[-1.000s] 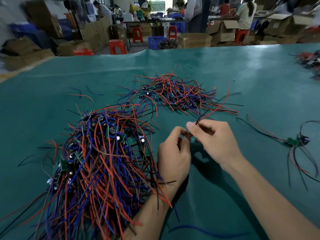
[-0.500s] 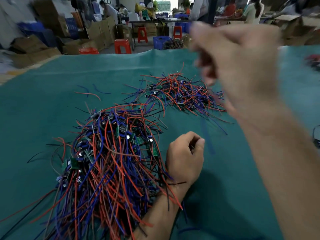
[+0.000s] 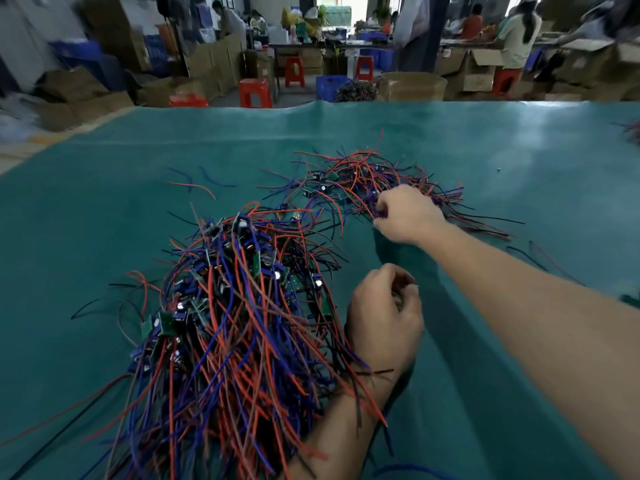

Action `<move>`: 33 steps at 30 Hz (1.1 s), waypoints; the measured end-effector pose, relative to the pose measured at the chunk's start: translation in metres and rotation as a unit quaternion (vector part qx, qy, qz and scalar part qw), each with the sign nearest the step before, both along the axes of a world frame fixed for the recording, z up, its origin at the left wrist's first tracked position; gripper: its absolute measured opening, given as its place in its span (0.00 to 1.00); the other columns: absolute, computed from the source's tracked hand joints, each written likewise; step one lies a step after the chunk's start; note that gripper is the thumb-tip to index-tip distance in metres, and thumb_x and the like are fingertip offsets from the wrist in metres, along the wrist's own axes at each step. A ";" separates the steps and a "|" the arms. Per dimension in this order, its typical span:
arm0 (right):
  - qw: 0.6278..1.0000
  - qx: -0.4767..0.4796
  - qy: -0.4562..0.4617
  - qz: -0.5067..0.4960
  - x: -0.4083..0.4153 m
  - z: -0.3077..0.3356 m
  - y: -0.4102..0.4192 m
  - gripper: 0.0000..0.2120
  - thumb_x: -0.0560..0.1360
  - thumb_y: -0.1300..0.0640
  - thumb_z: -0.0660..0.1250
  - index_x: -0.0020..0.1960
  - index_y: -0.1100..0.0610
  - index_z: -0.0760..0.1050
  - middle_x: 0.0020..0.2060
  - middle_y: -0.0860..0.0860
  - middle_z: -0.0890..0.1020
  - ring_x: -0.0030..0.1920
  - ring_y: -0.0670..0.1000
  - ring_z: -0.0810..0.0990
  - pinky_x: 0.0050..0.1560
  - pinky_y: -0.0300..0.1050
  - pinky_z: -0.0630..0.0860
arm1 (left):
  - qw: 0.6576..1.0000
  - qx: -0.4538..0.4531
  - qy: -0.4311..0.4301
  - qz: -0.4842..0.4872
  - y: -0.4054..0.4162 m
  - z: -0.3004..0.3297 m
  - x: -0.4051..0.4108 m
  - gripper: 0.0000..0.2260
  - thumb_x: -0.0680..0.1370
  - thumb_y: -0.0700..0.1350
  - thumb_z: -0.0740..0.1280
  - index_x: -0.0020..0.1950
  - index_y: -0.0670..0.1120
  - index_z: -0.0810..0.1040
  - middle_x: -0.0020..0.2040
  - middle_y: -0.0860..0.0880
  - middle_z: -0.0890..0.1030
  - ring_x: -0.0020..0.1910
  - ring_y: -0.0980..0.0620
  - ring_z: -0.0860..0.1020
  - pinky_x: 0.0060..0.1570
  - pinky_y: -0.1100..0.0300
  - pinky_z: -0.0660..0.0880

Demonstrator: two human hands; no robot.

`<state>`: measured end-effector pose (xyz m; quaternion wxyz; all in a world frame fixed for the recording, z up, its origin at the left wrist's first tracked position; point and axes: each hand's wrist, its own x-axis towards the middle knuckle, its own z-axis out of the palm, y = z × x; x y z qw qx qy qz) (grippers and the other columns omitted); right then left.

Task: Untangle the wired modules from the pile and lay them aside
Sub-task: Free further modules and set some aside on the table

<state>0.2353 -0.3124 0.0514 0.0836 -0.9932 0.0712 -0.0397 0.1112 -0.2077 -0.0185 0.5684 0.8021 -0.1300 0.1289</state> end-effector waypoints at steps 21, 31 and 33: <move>0.935 0.300 -0.184 0.043 -0.147 -0.033 -0.011 0.10 0.70 0.64 0.76 0.44 0.53 0.79 0.35 0.44 0.82 0.33 0.47 0.79 0.37 0.31 0.73 | 0.999 -0.017 0.039 0.013 0.000 0.003 -0.004 0.14 0.79 0.55 0.63 0.45 0.45 0.80 0.39 0.49 0.83 0.42 0.46 0.80 0.43 0.49 0.76; 0.803 0.584 -0.120 0.016 -0.143 -0.038 -0.034 0.06 0.74 0.66 0.75 0.43 0.57 0.86 0.38 0.53 0.87 0.38 0.47 0.84 0.45 0.39 0.81 | 1.000 -0.014 0.026 0.009 0.000 0.002 -0.003 0.08 0.82 0.44 0.62 0.51 0.45 0.80 0.42 0.48 0.84 0.43 0.47 0.80 0.47 0.47 0.76; 0.803 0.579 -0.141 -0.008 -0.140 -0.041 -0.035 0.03 0.75 0.62 0.75 0.43 0.56 0.86 0.36 0.51 0.86 0.35 0.45 0.81 0.39 0.38 0.78 | 0.999 -0.021 0.033 -0.013 0.000 0.003 -0.004 0.08 0.82 0.44 0.61 0.54 0.47 0.80 0.43 0.49 0.84 0.45 0.48 0.81 0.50 0.47 0.76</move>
